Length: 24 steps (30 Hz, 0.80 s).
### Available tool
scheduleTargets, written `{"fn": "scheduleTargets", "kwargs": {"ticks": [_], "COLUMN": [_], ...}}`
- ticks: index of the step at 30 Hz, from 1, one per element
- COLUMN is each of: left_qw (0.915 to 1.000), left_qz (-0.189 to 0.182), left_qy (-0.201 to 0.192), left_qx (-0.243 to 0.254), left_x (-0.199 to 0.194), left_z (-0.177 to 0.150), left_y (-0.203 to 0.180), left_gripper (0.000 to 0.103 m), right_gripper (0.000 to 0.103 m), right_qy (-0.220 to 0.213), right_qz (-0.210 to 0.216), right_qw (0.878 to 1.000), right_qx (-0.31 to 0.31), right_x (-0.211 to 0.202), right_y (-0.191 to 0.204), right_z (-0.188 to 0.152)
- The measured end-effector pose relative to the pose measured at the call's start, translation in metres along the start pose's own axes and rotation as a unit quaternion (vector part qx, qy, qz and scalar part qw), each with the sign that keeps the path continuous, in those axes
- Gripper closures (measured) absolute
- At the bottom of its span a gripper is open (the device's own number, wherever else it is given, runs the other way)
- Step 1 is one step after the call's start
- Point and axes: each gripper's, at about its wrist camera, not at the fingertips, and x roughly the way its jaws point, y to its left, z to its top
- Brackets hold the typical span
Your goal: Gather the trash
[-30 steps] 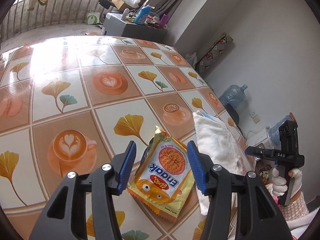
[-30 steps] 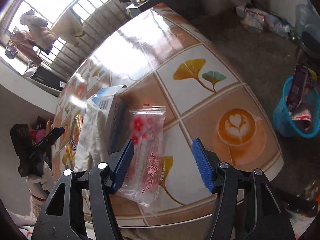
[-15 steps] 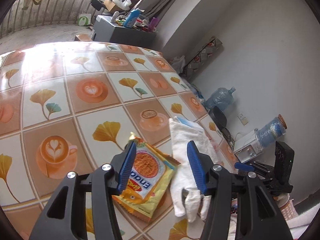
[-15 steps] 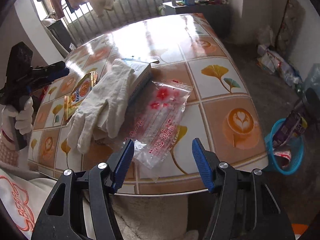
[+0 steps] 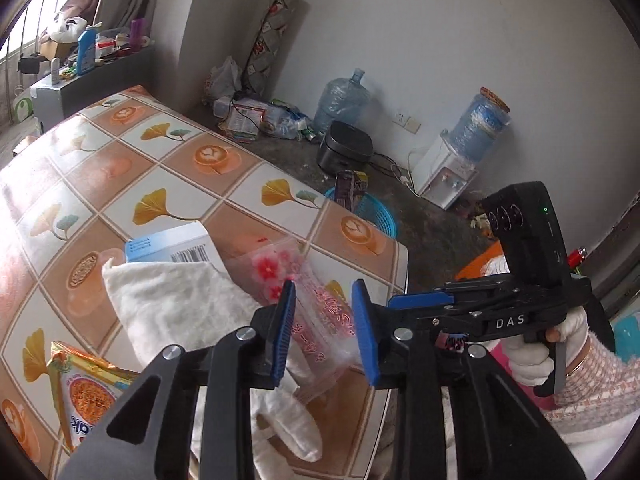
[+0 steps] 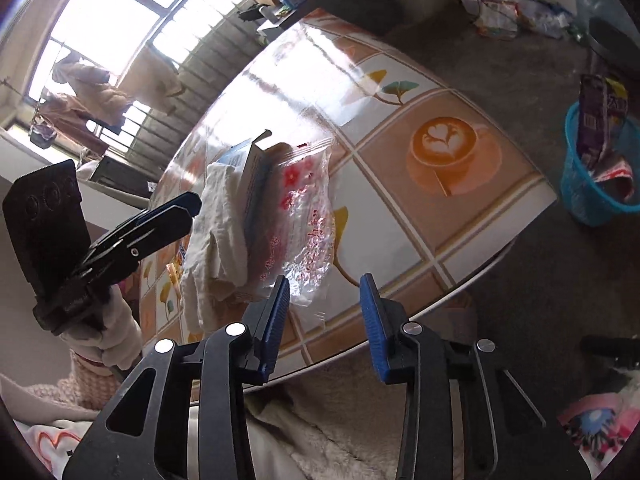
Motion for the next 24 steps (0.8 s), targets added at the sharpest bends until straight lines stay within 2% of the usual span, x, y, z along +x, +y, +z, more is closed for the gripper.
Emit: {"fn": "scheduleTargets", "kwargs": {"ticks": [4, 10, 13, 18, 24], "left_qw": [0.9992, 0.9968, 0.9951, 0.9950, 0.9949], "left_qz": [0.001, 0.018, 0.027, 0.032, 0.030], "left_qy": [0.039, 0.078, 0.094, 0.093, 0.096], "left_qx": [0.002, -0.008, -0.018, -0.019, -0.010], "left_x": [0.026, 0.051, 0.059, 0.061, 0.064], "left_z": [-0.004, -0.010, -0.015, -0.016, -0.014], "left_y": [-0.006, -0.006, 0.000, 0.001, -0.001], "left_gripper": [0.085, 0.088, 0.091, 0.096, 0.097], "right_gripper": [0.072, 0.074, 0.074, 0.076, 0.077], "right_qy": [0.016, 0.025, 0.029, 0.050, 0.069], "right_qz": [0.025, 0.046, 0.069, 0.085, 0.120], "right_qw": [0.999, 0.997, 0.994, 0.990, 0.985], "right_qx": [0.044, 0.063, 0.078, 0.096, 0.102], "right_x": [0.000, 0.001, -0.004, 0.001, 0.006], "right_y": [-0.017, -0.025, -0.030, -0.036, -0.030], "right_z": [-0.009, -0.010, -0.011, -0.012, -0.014]}}
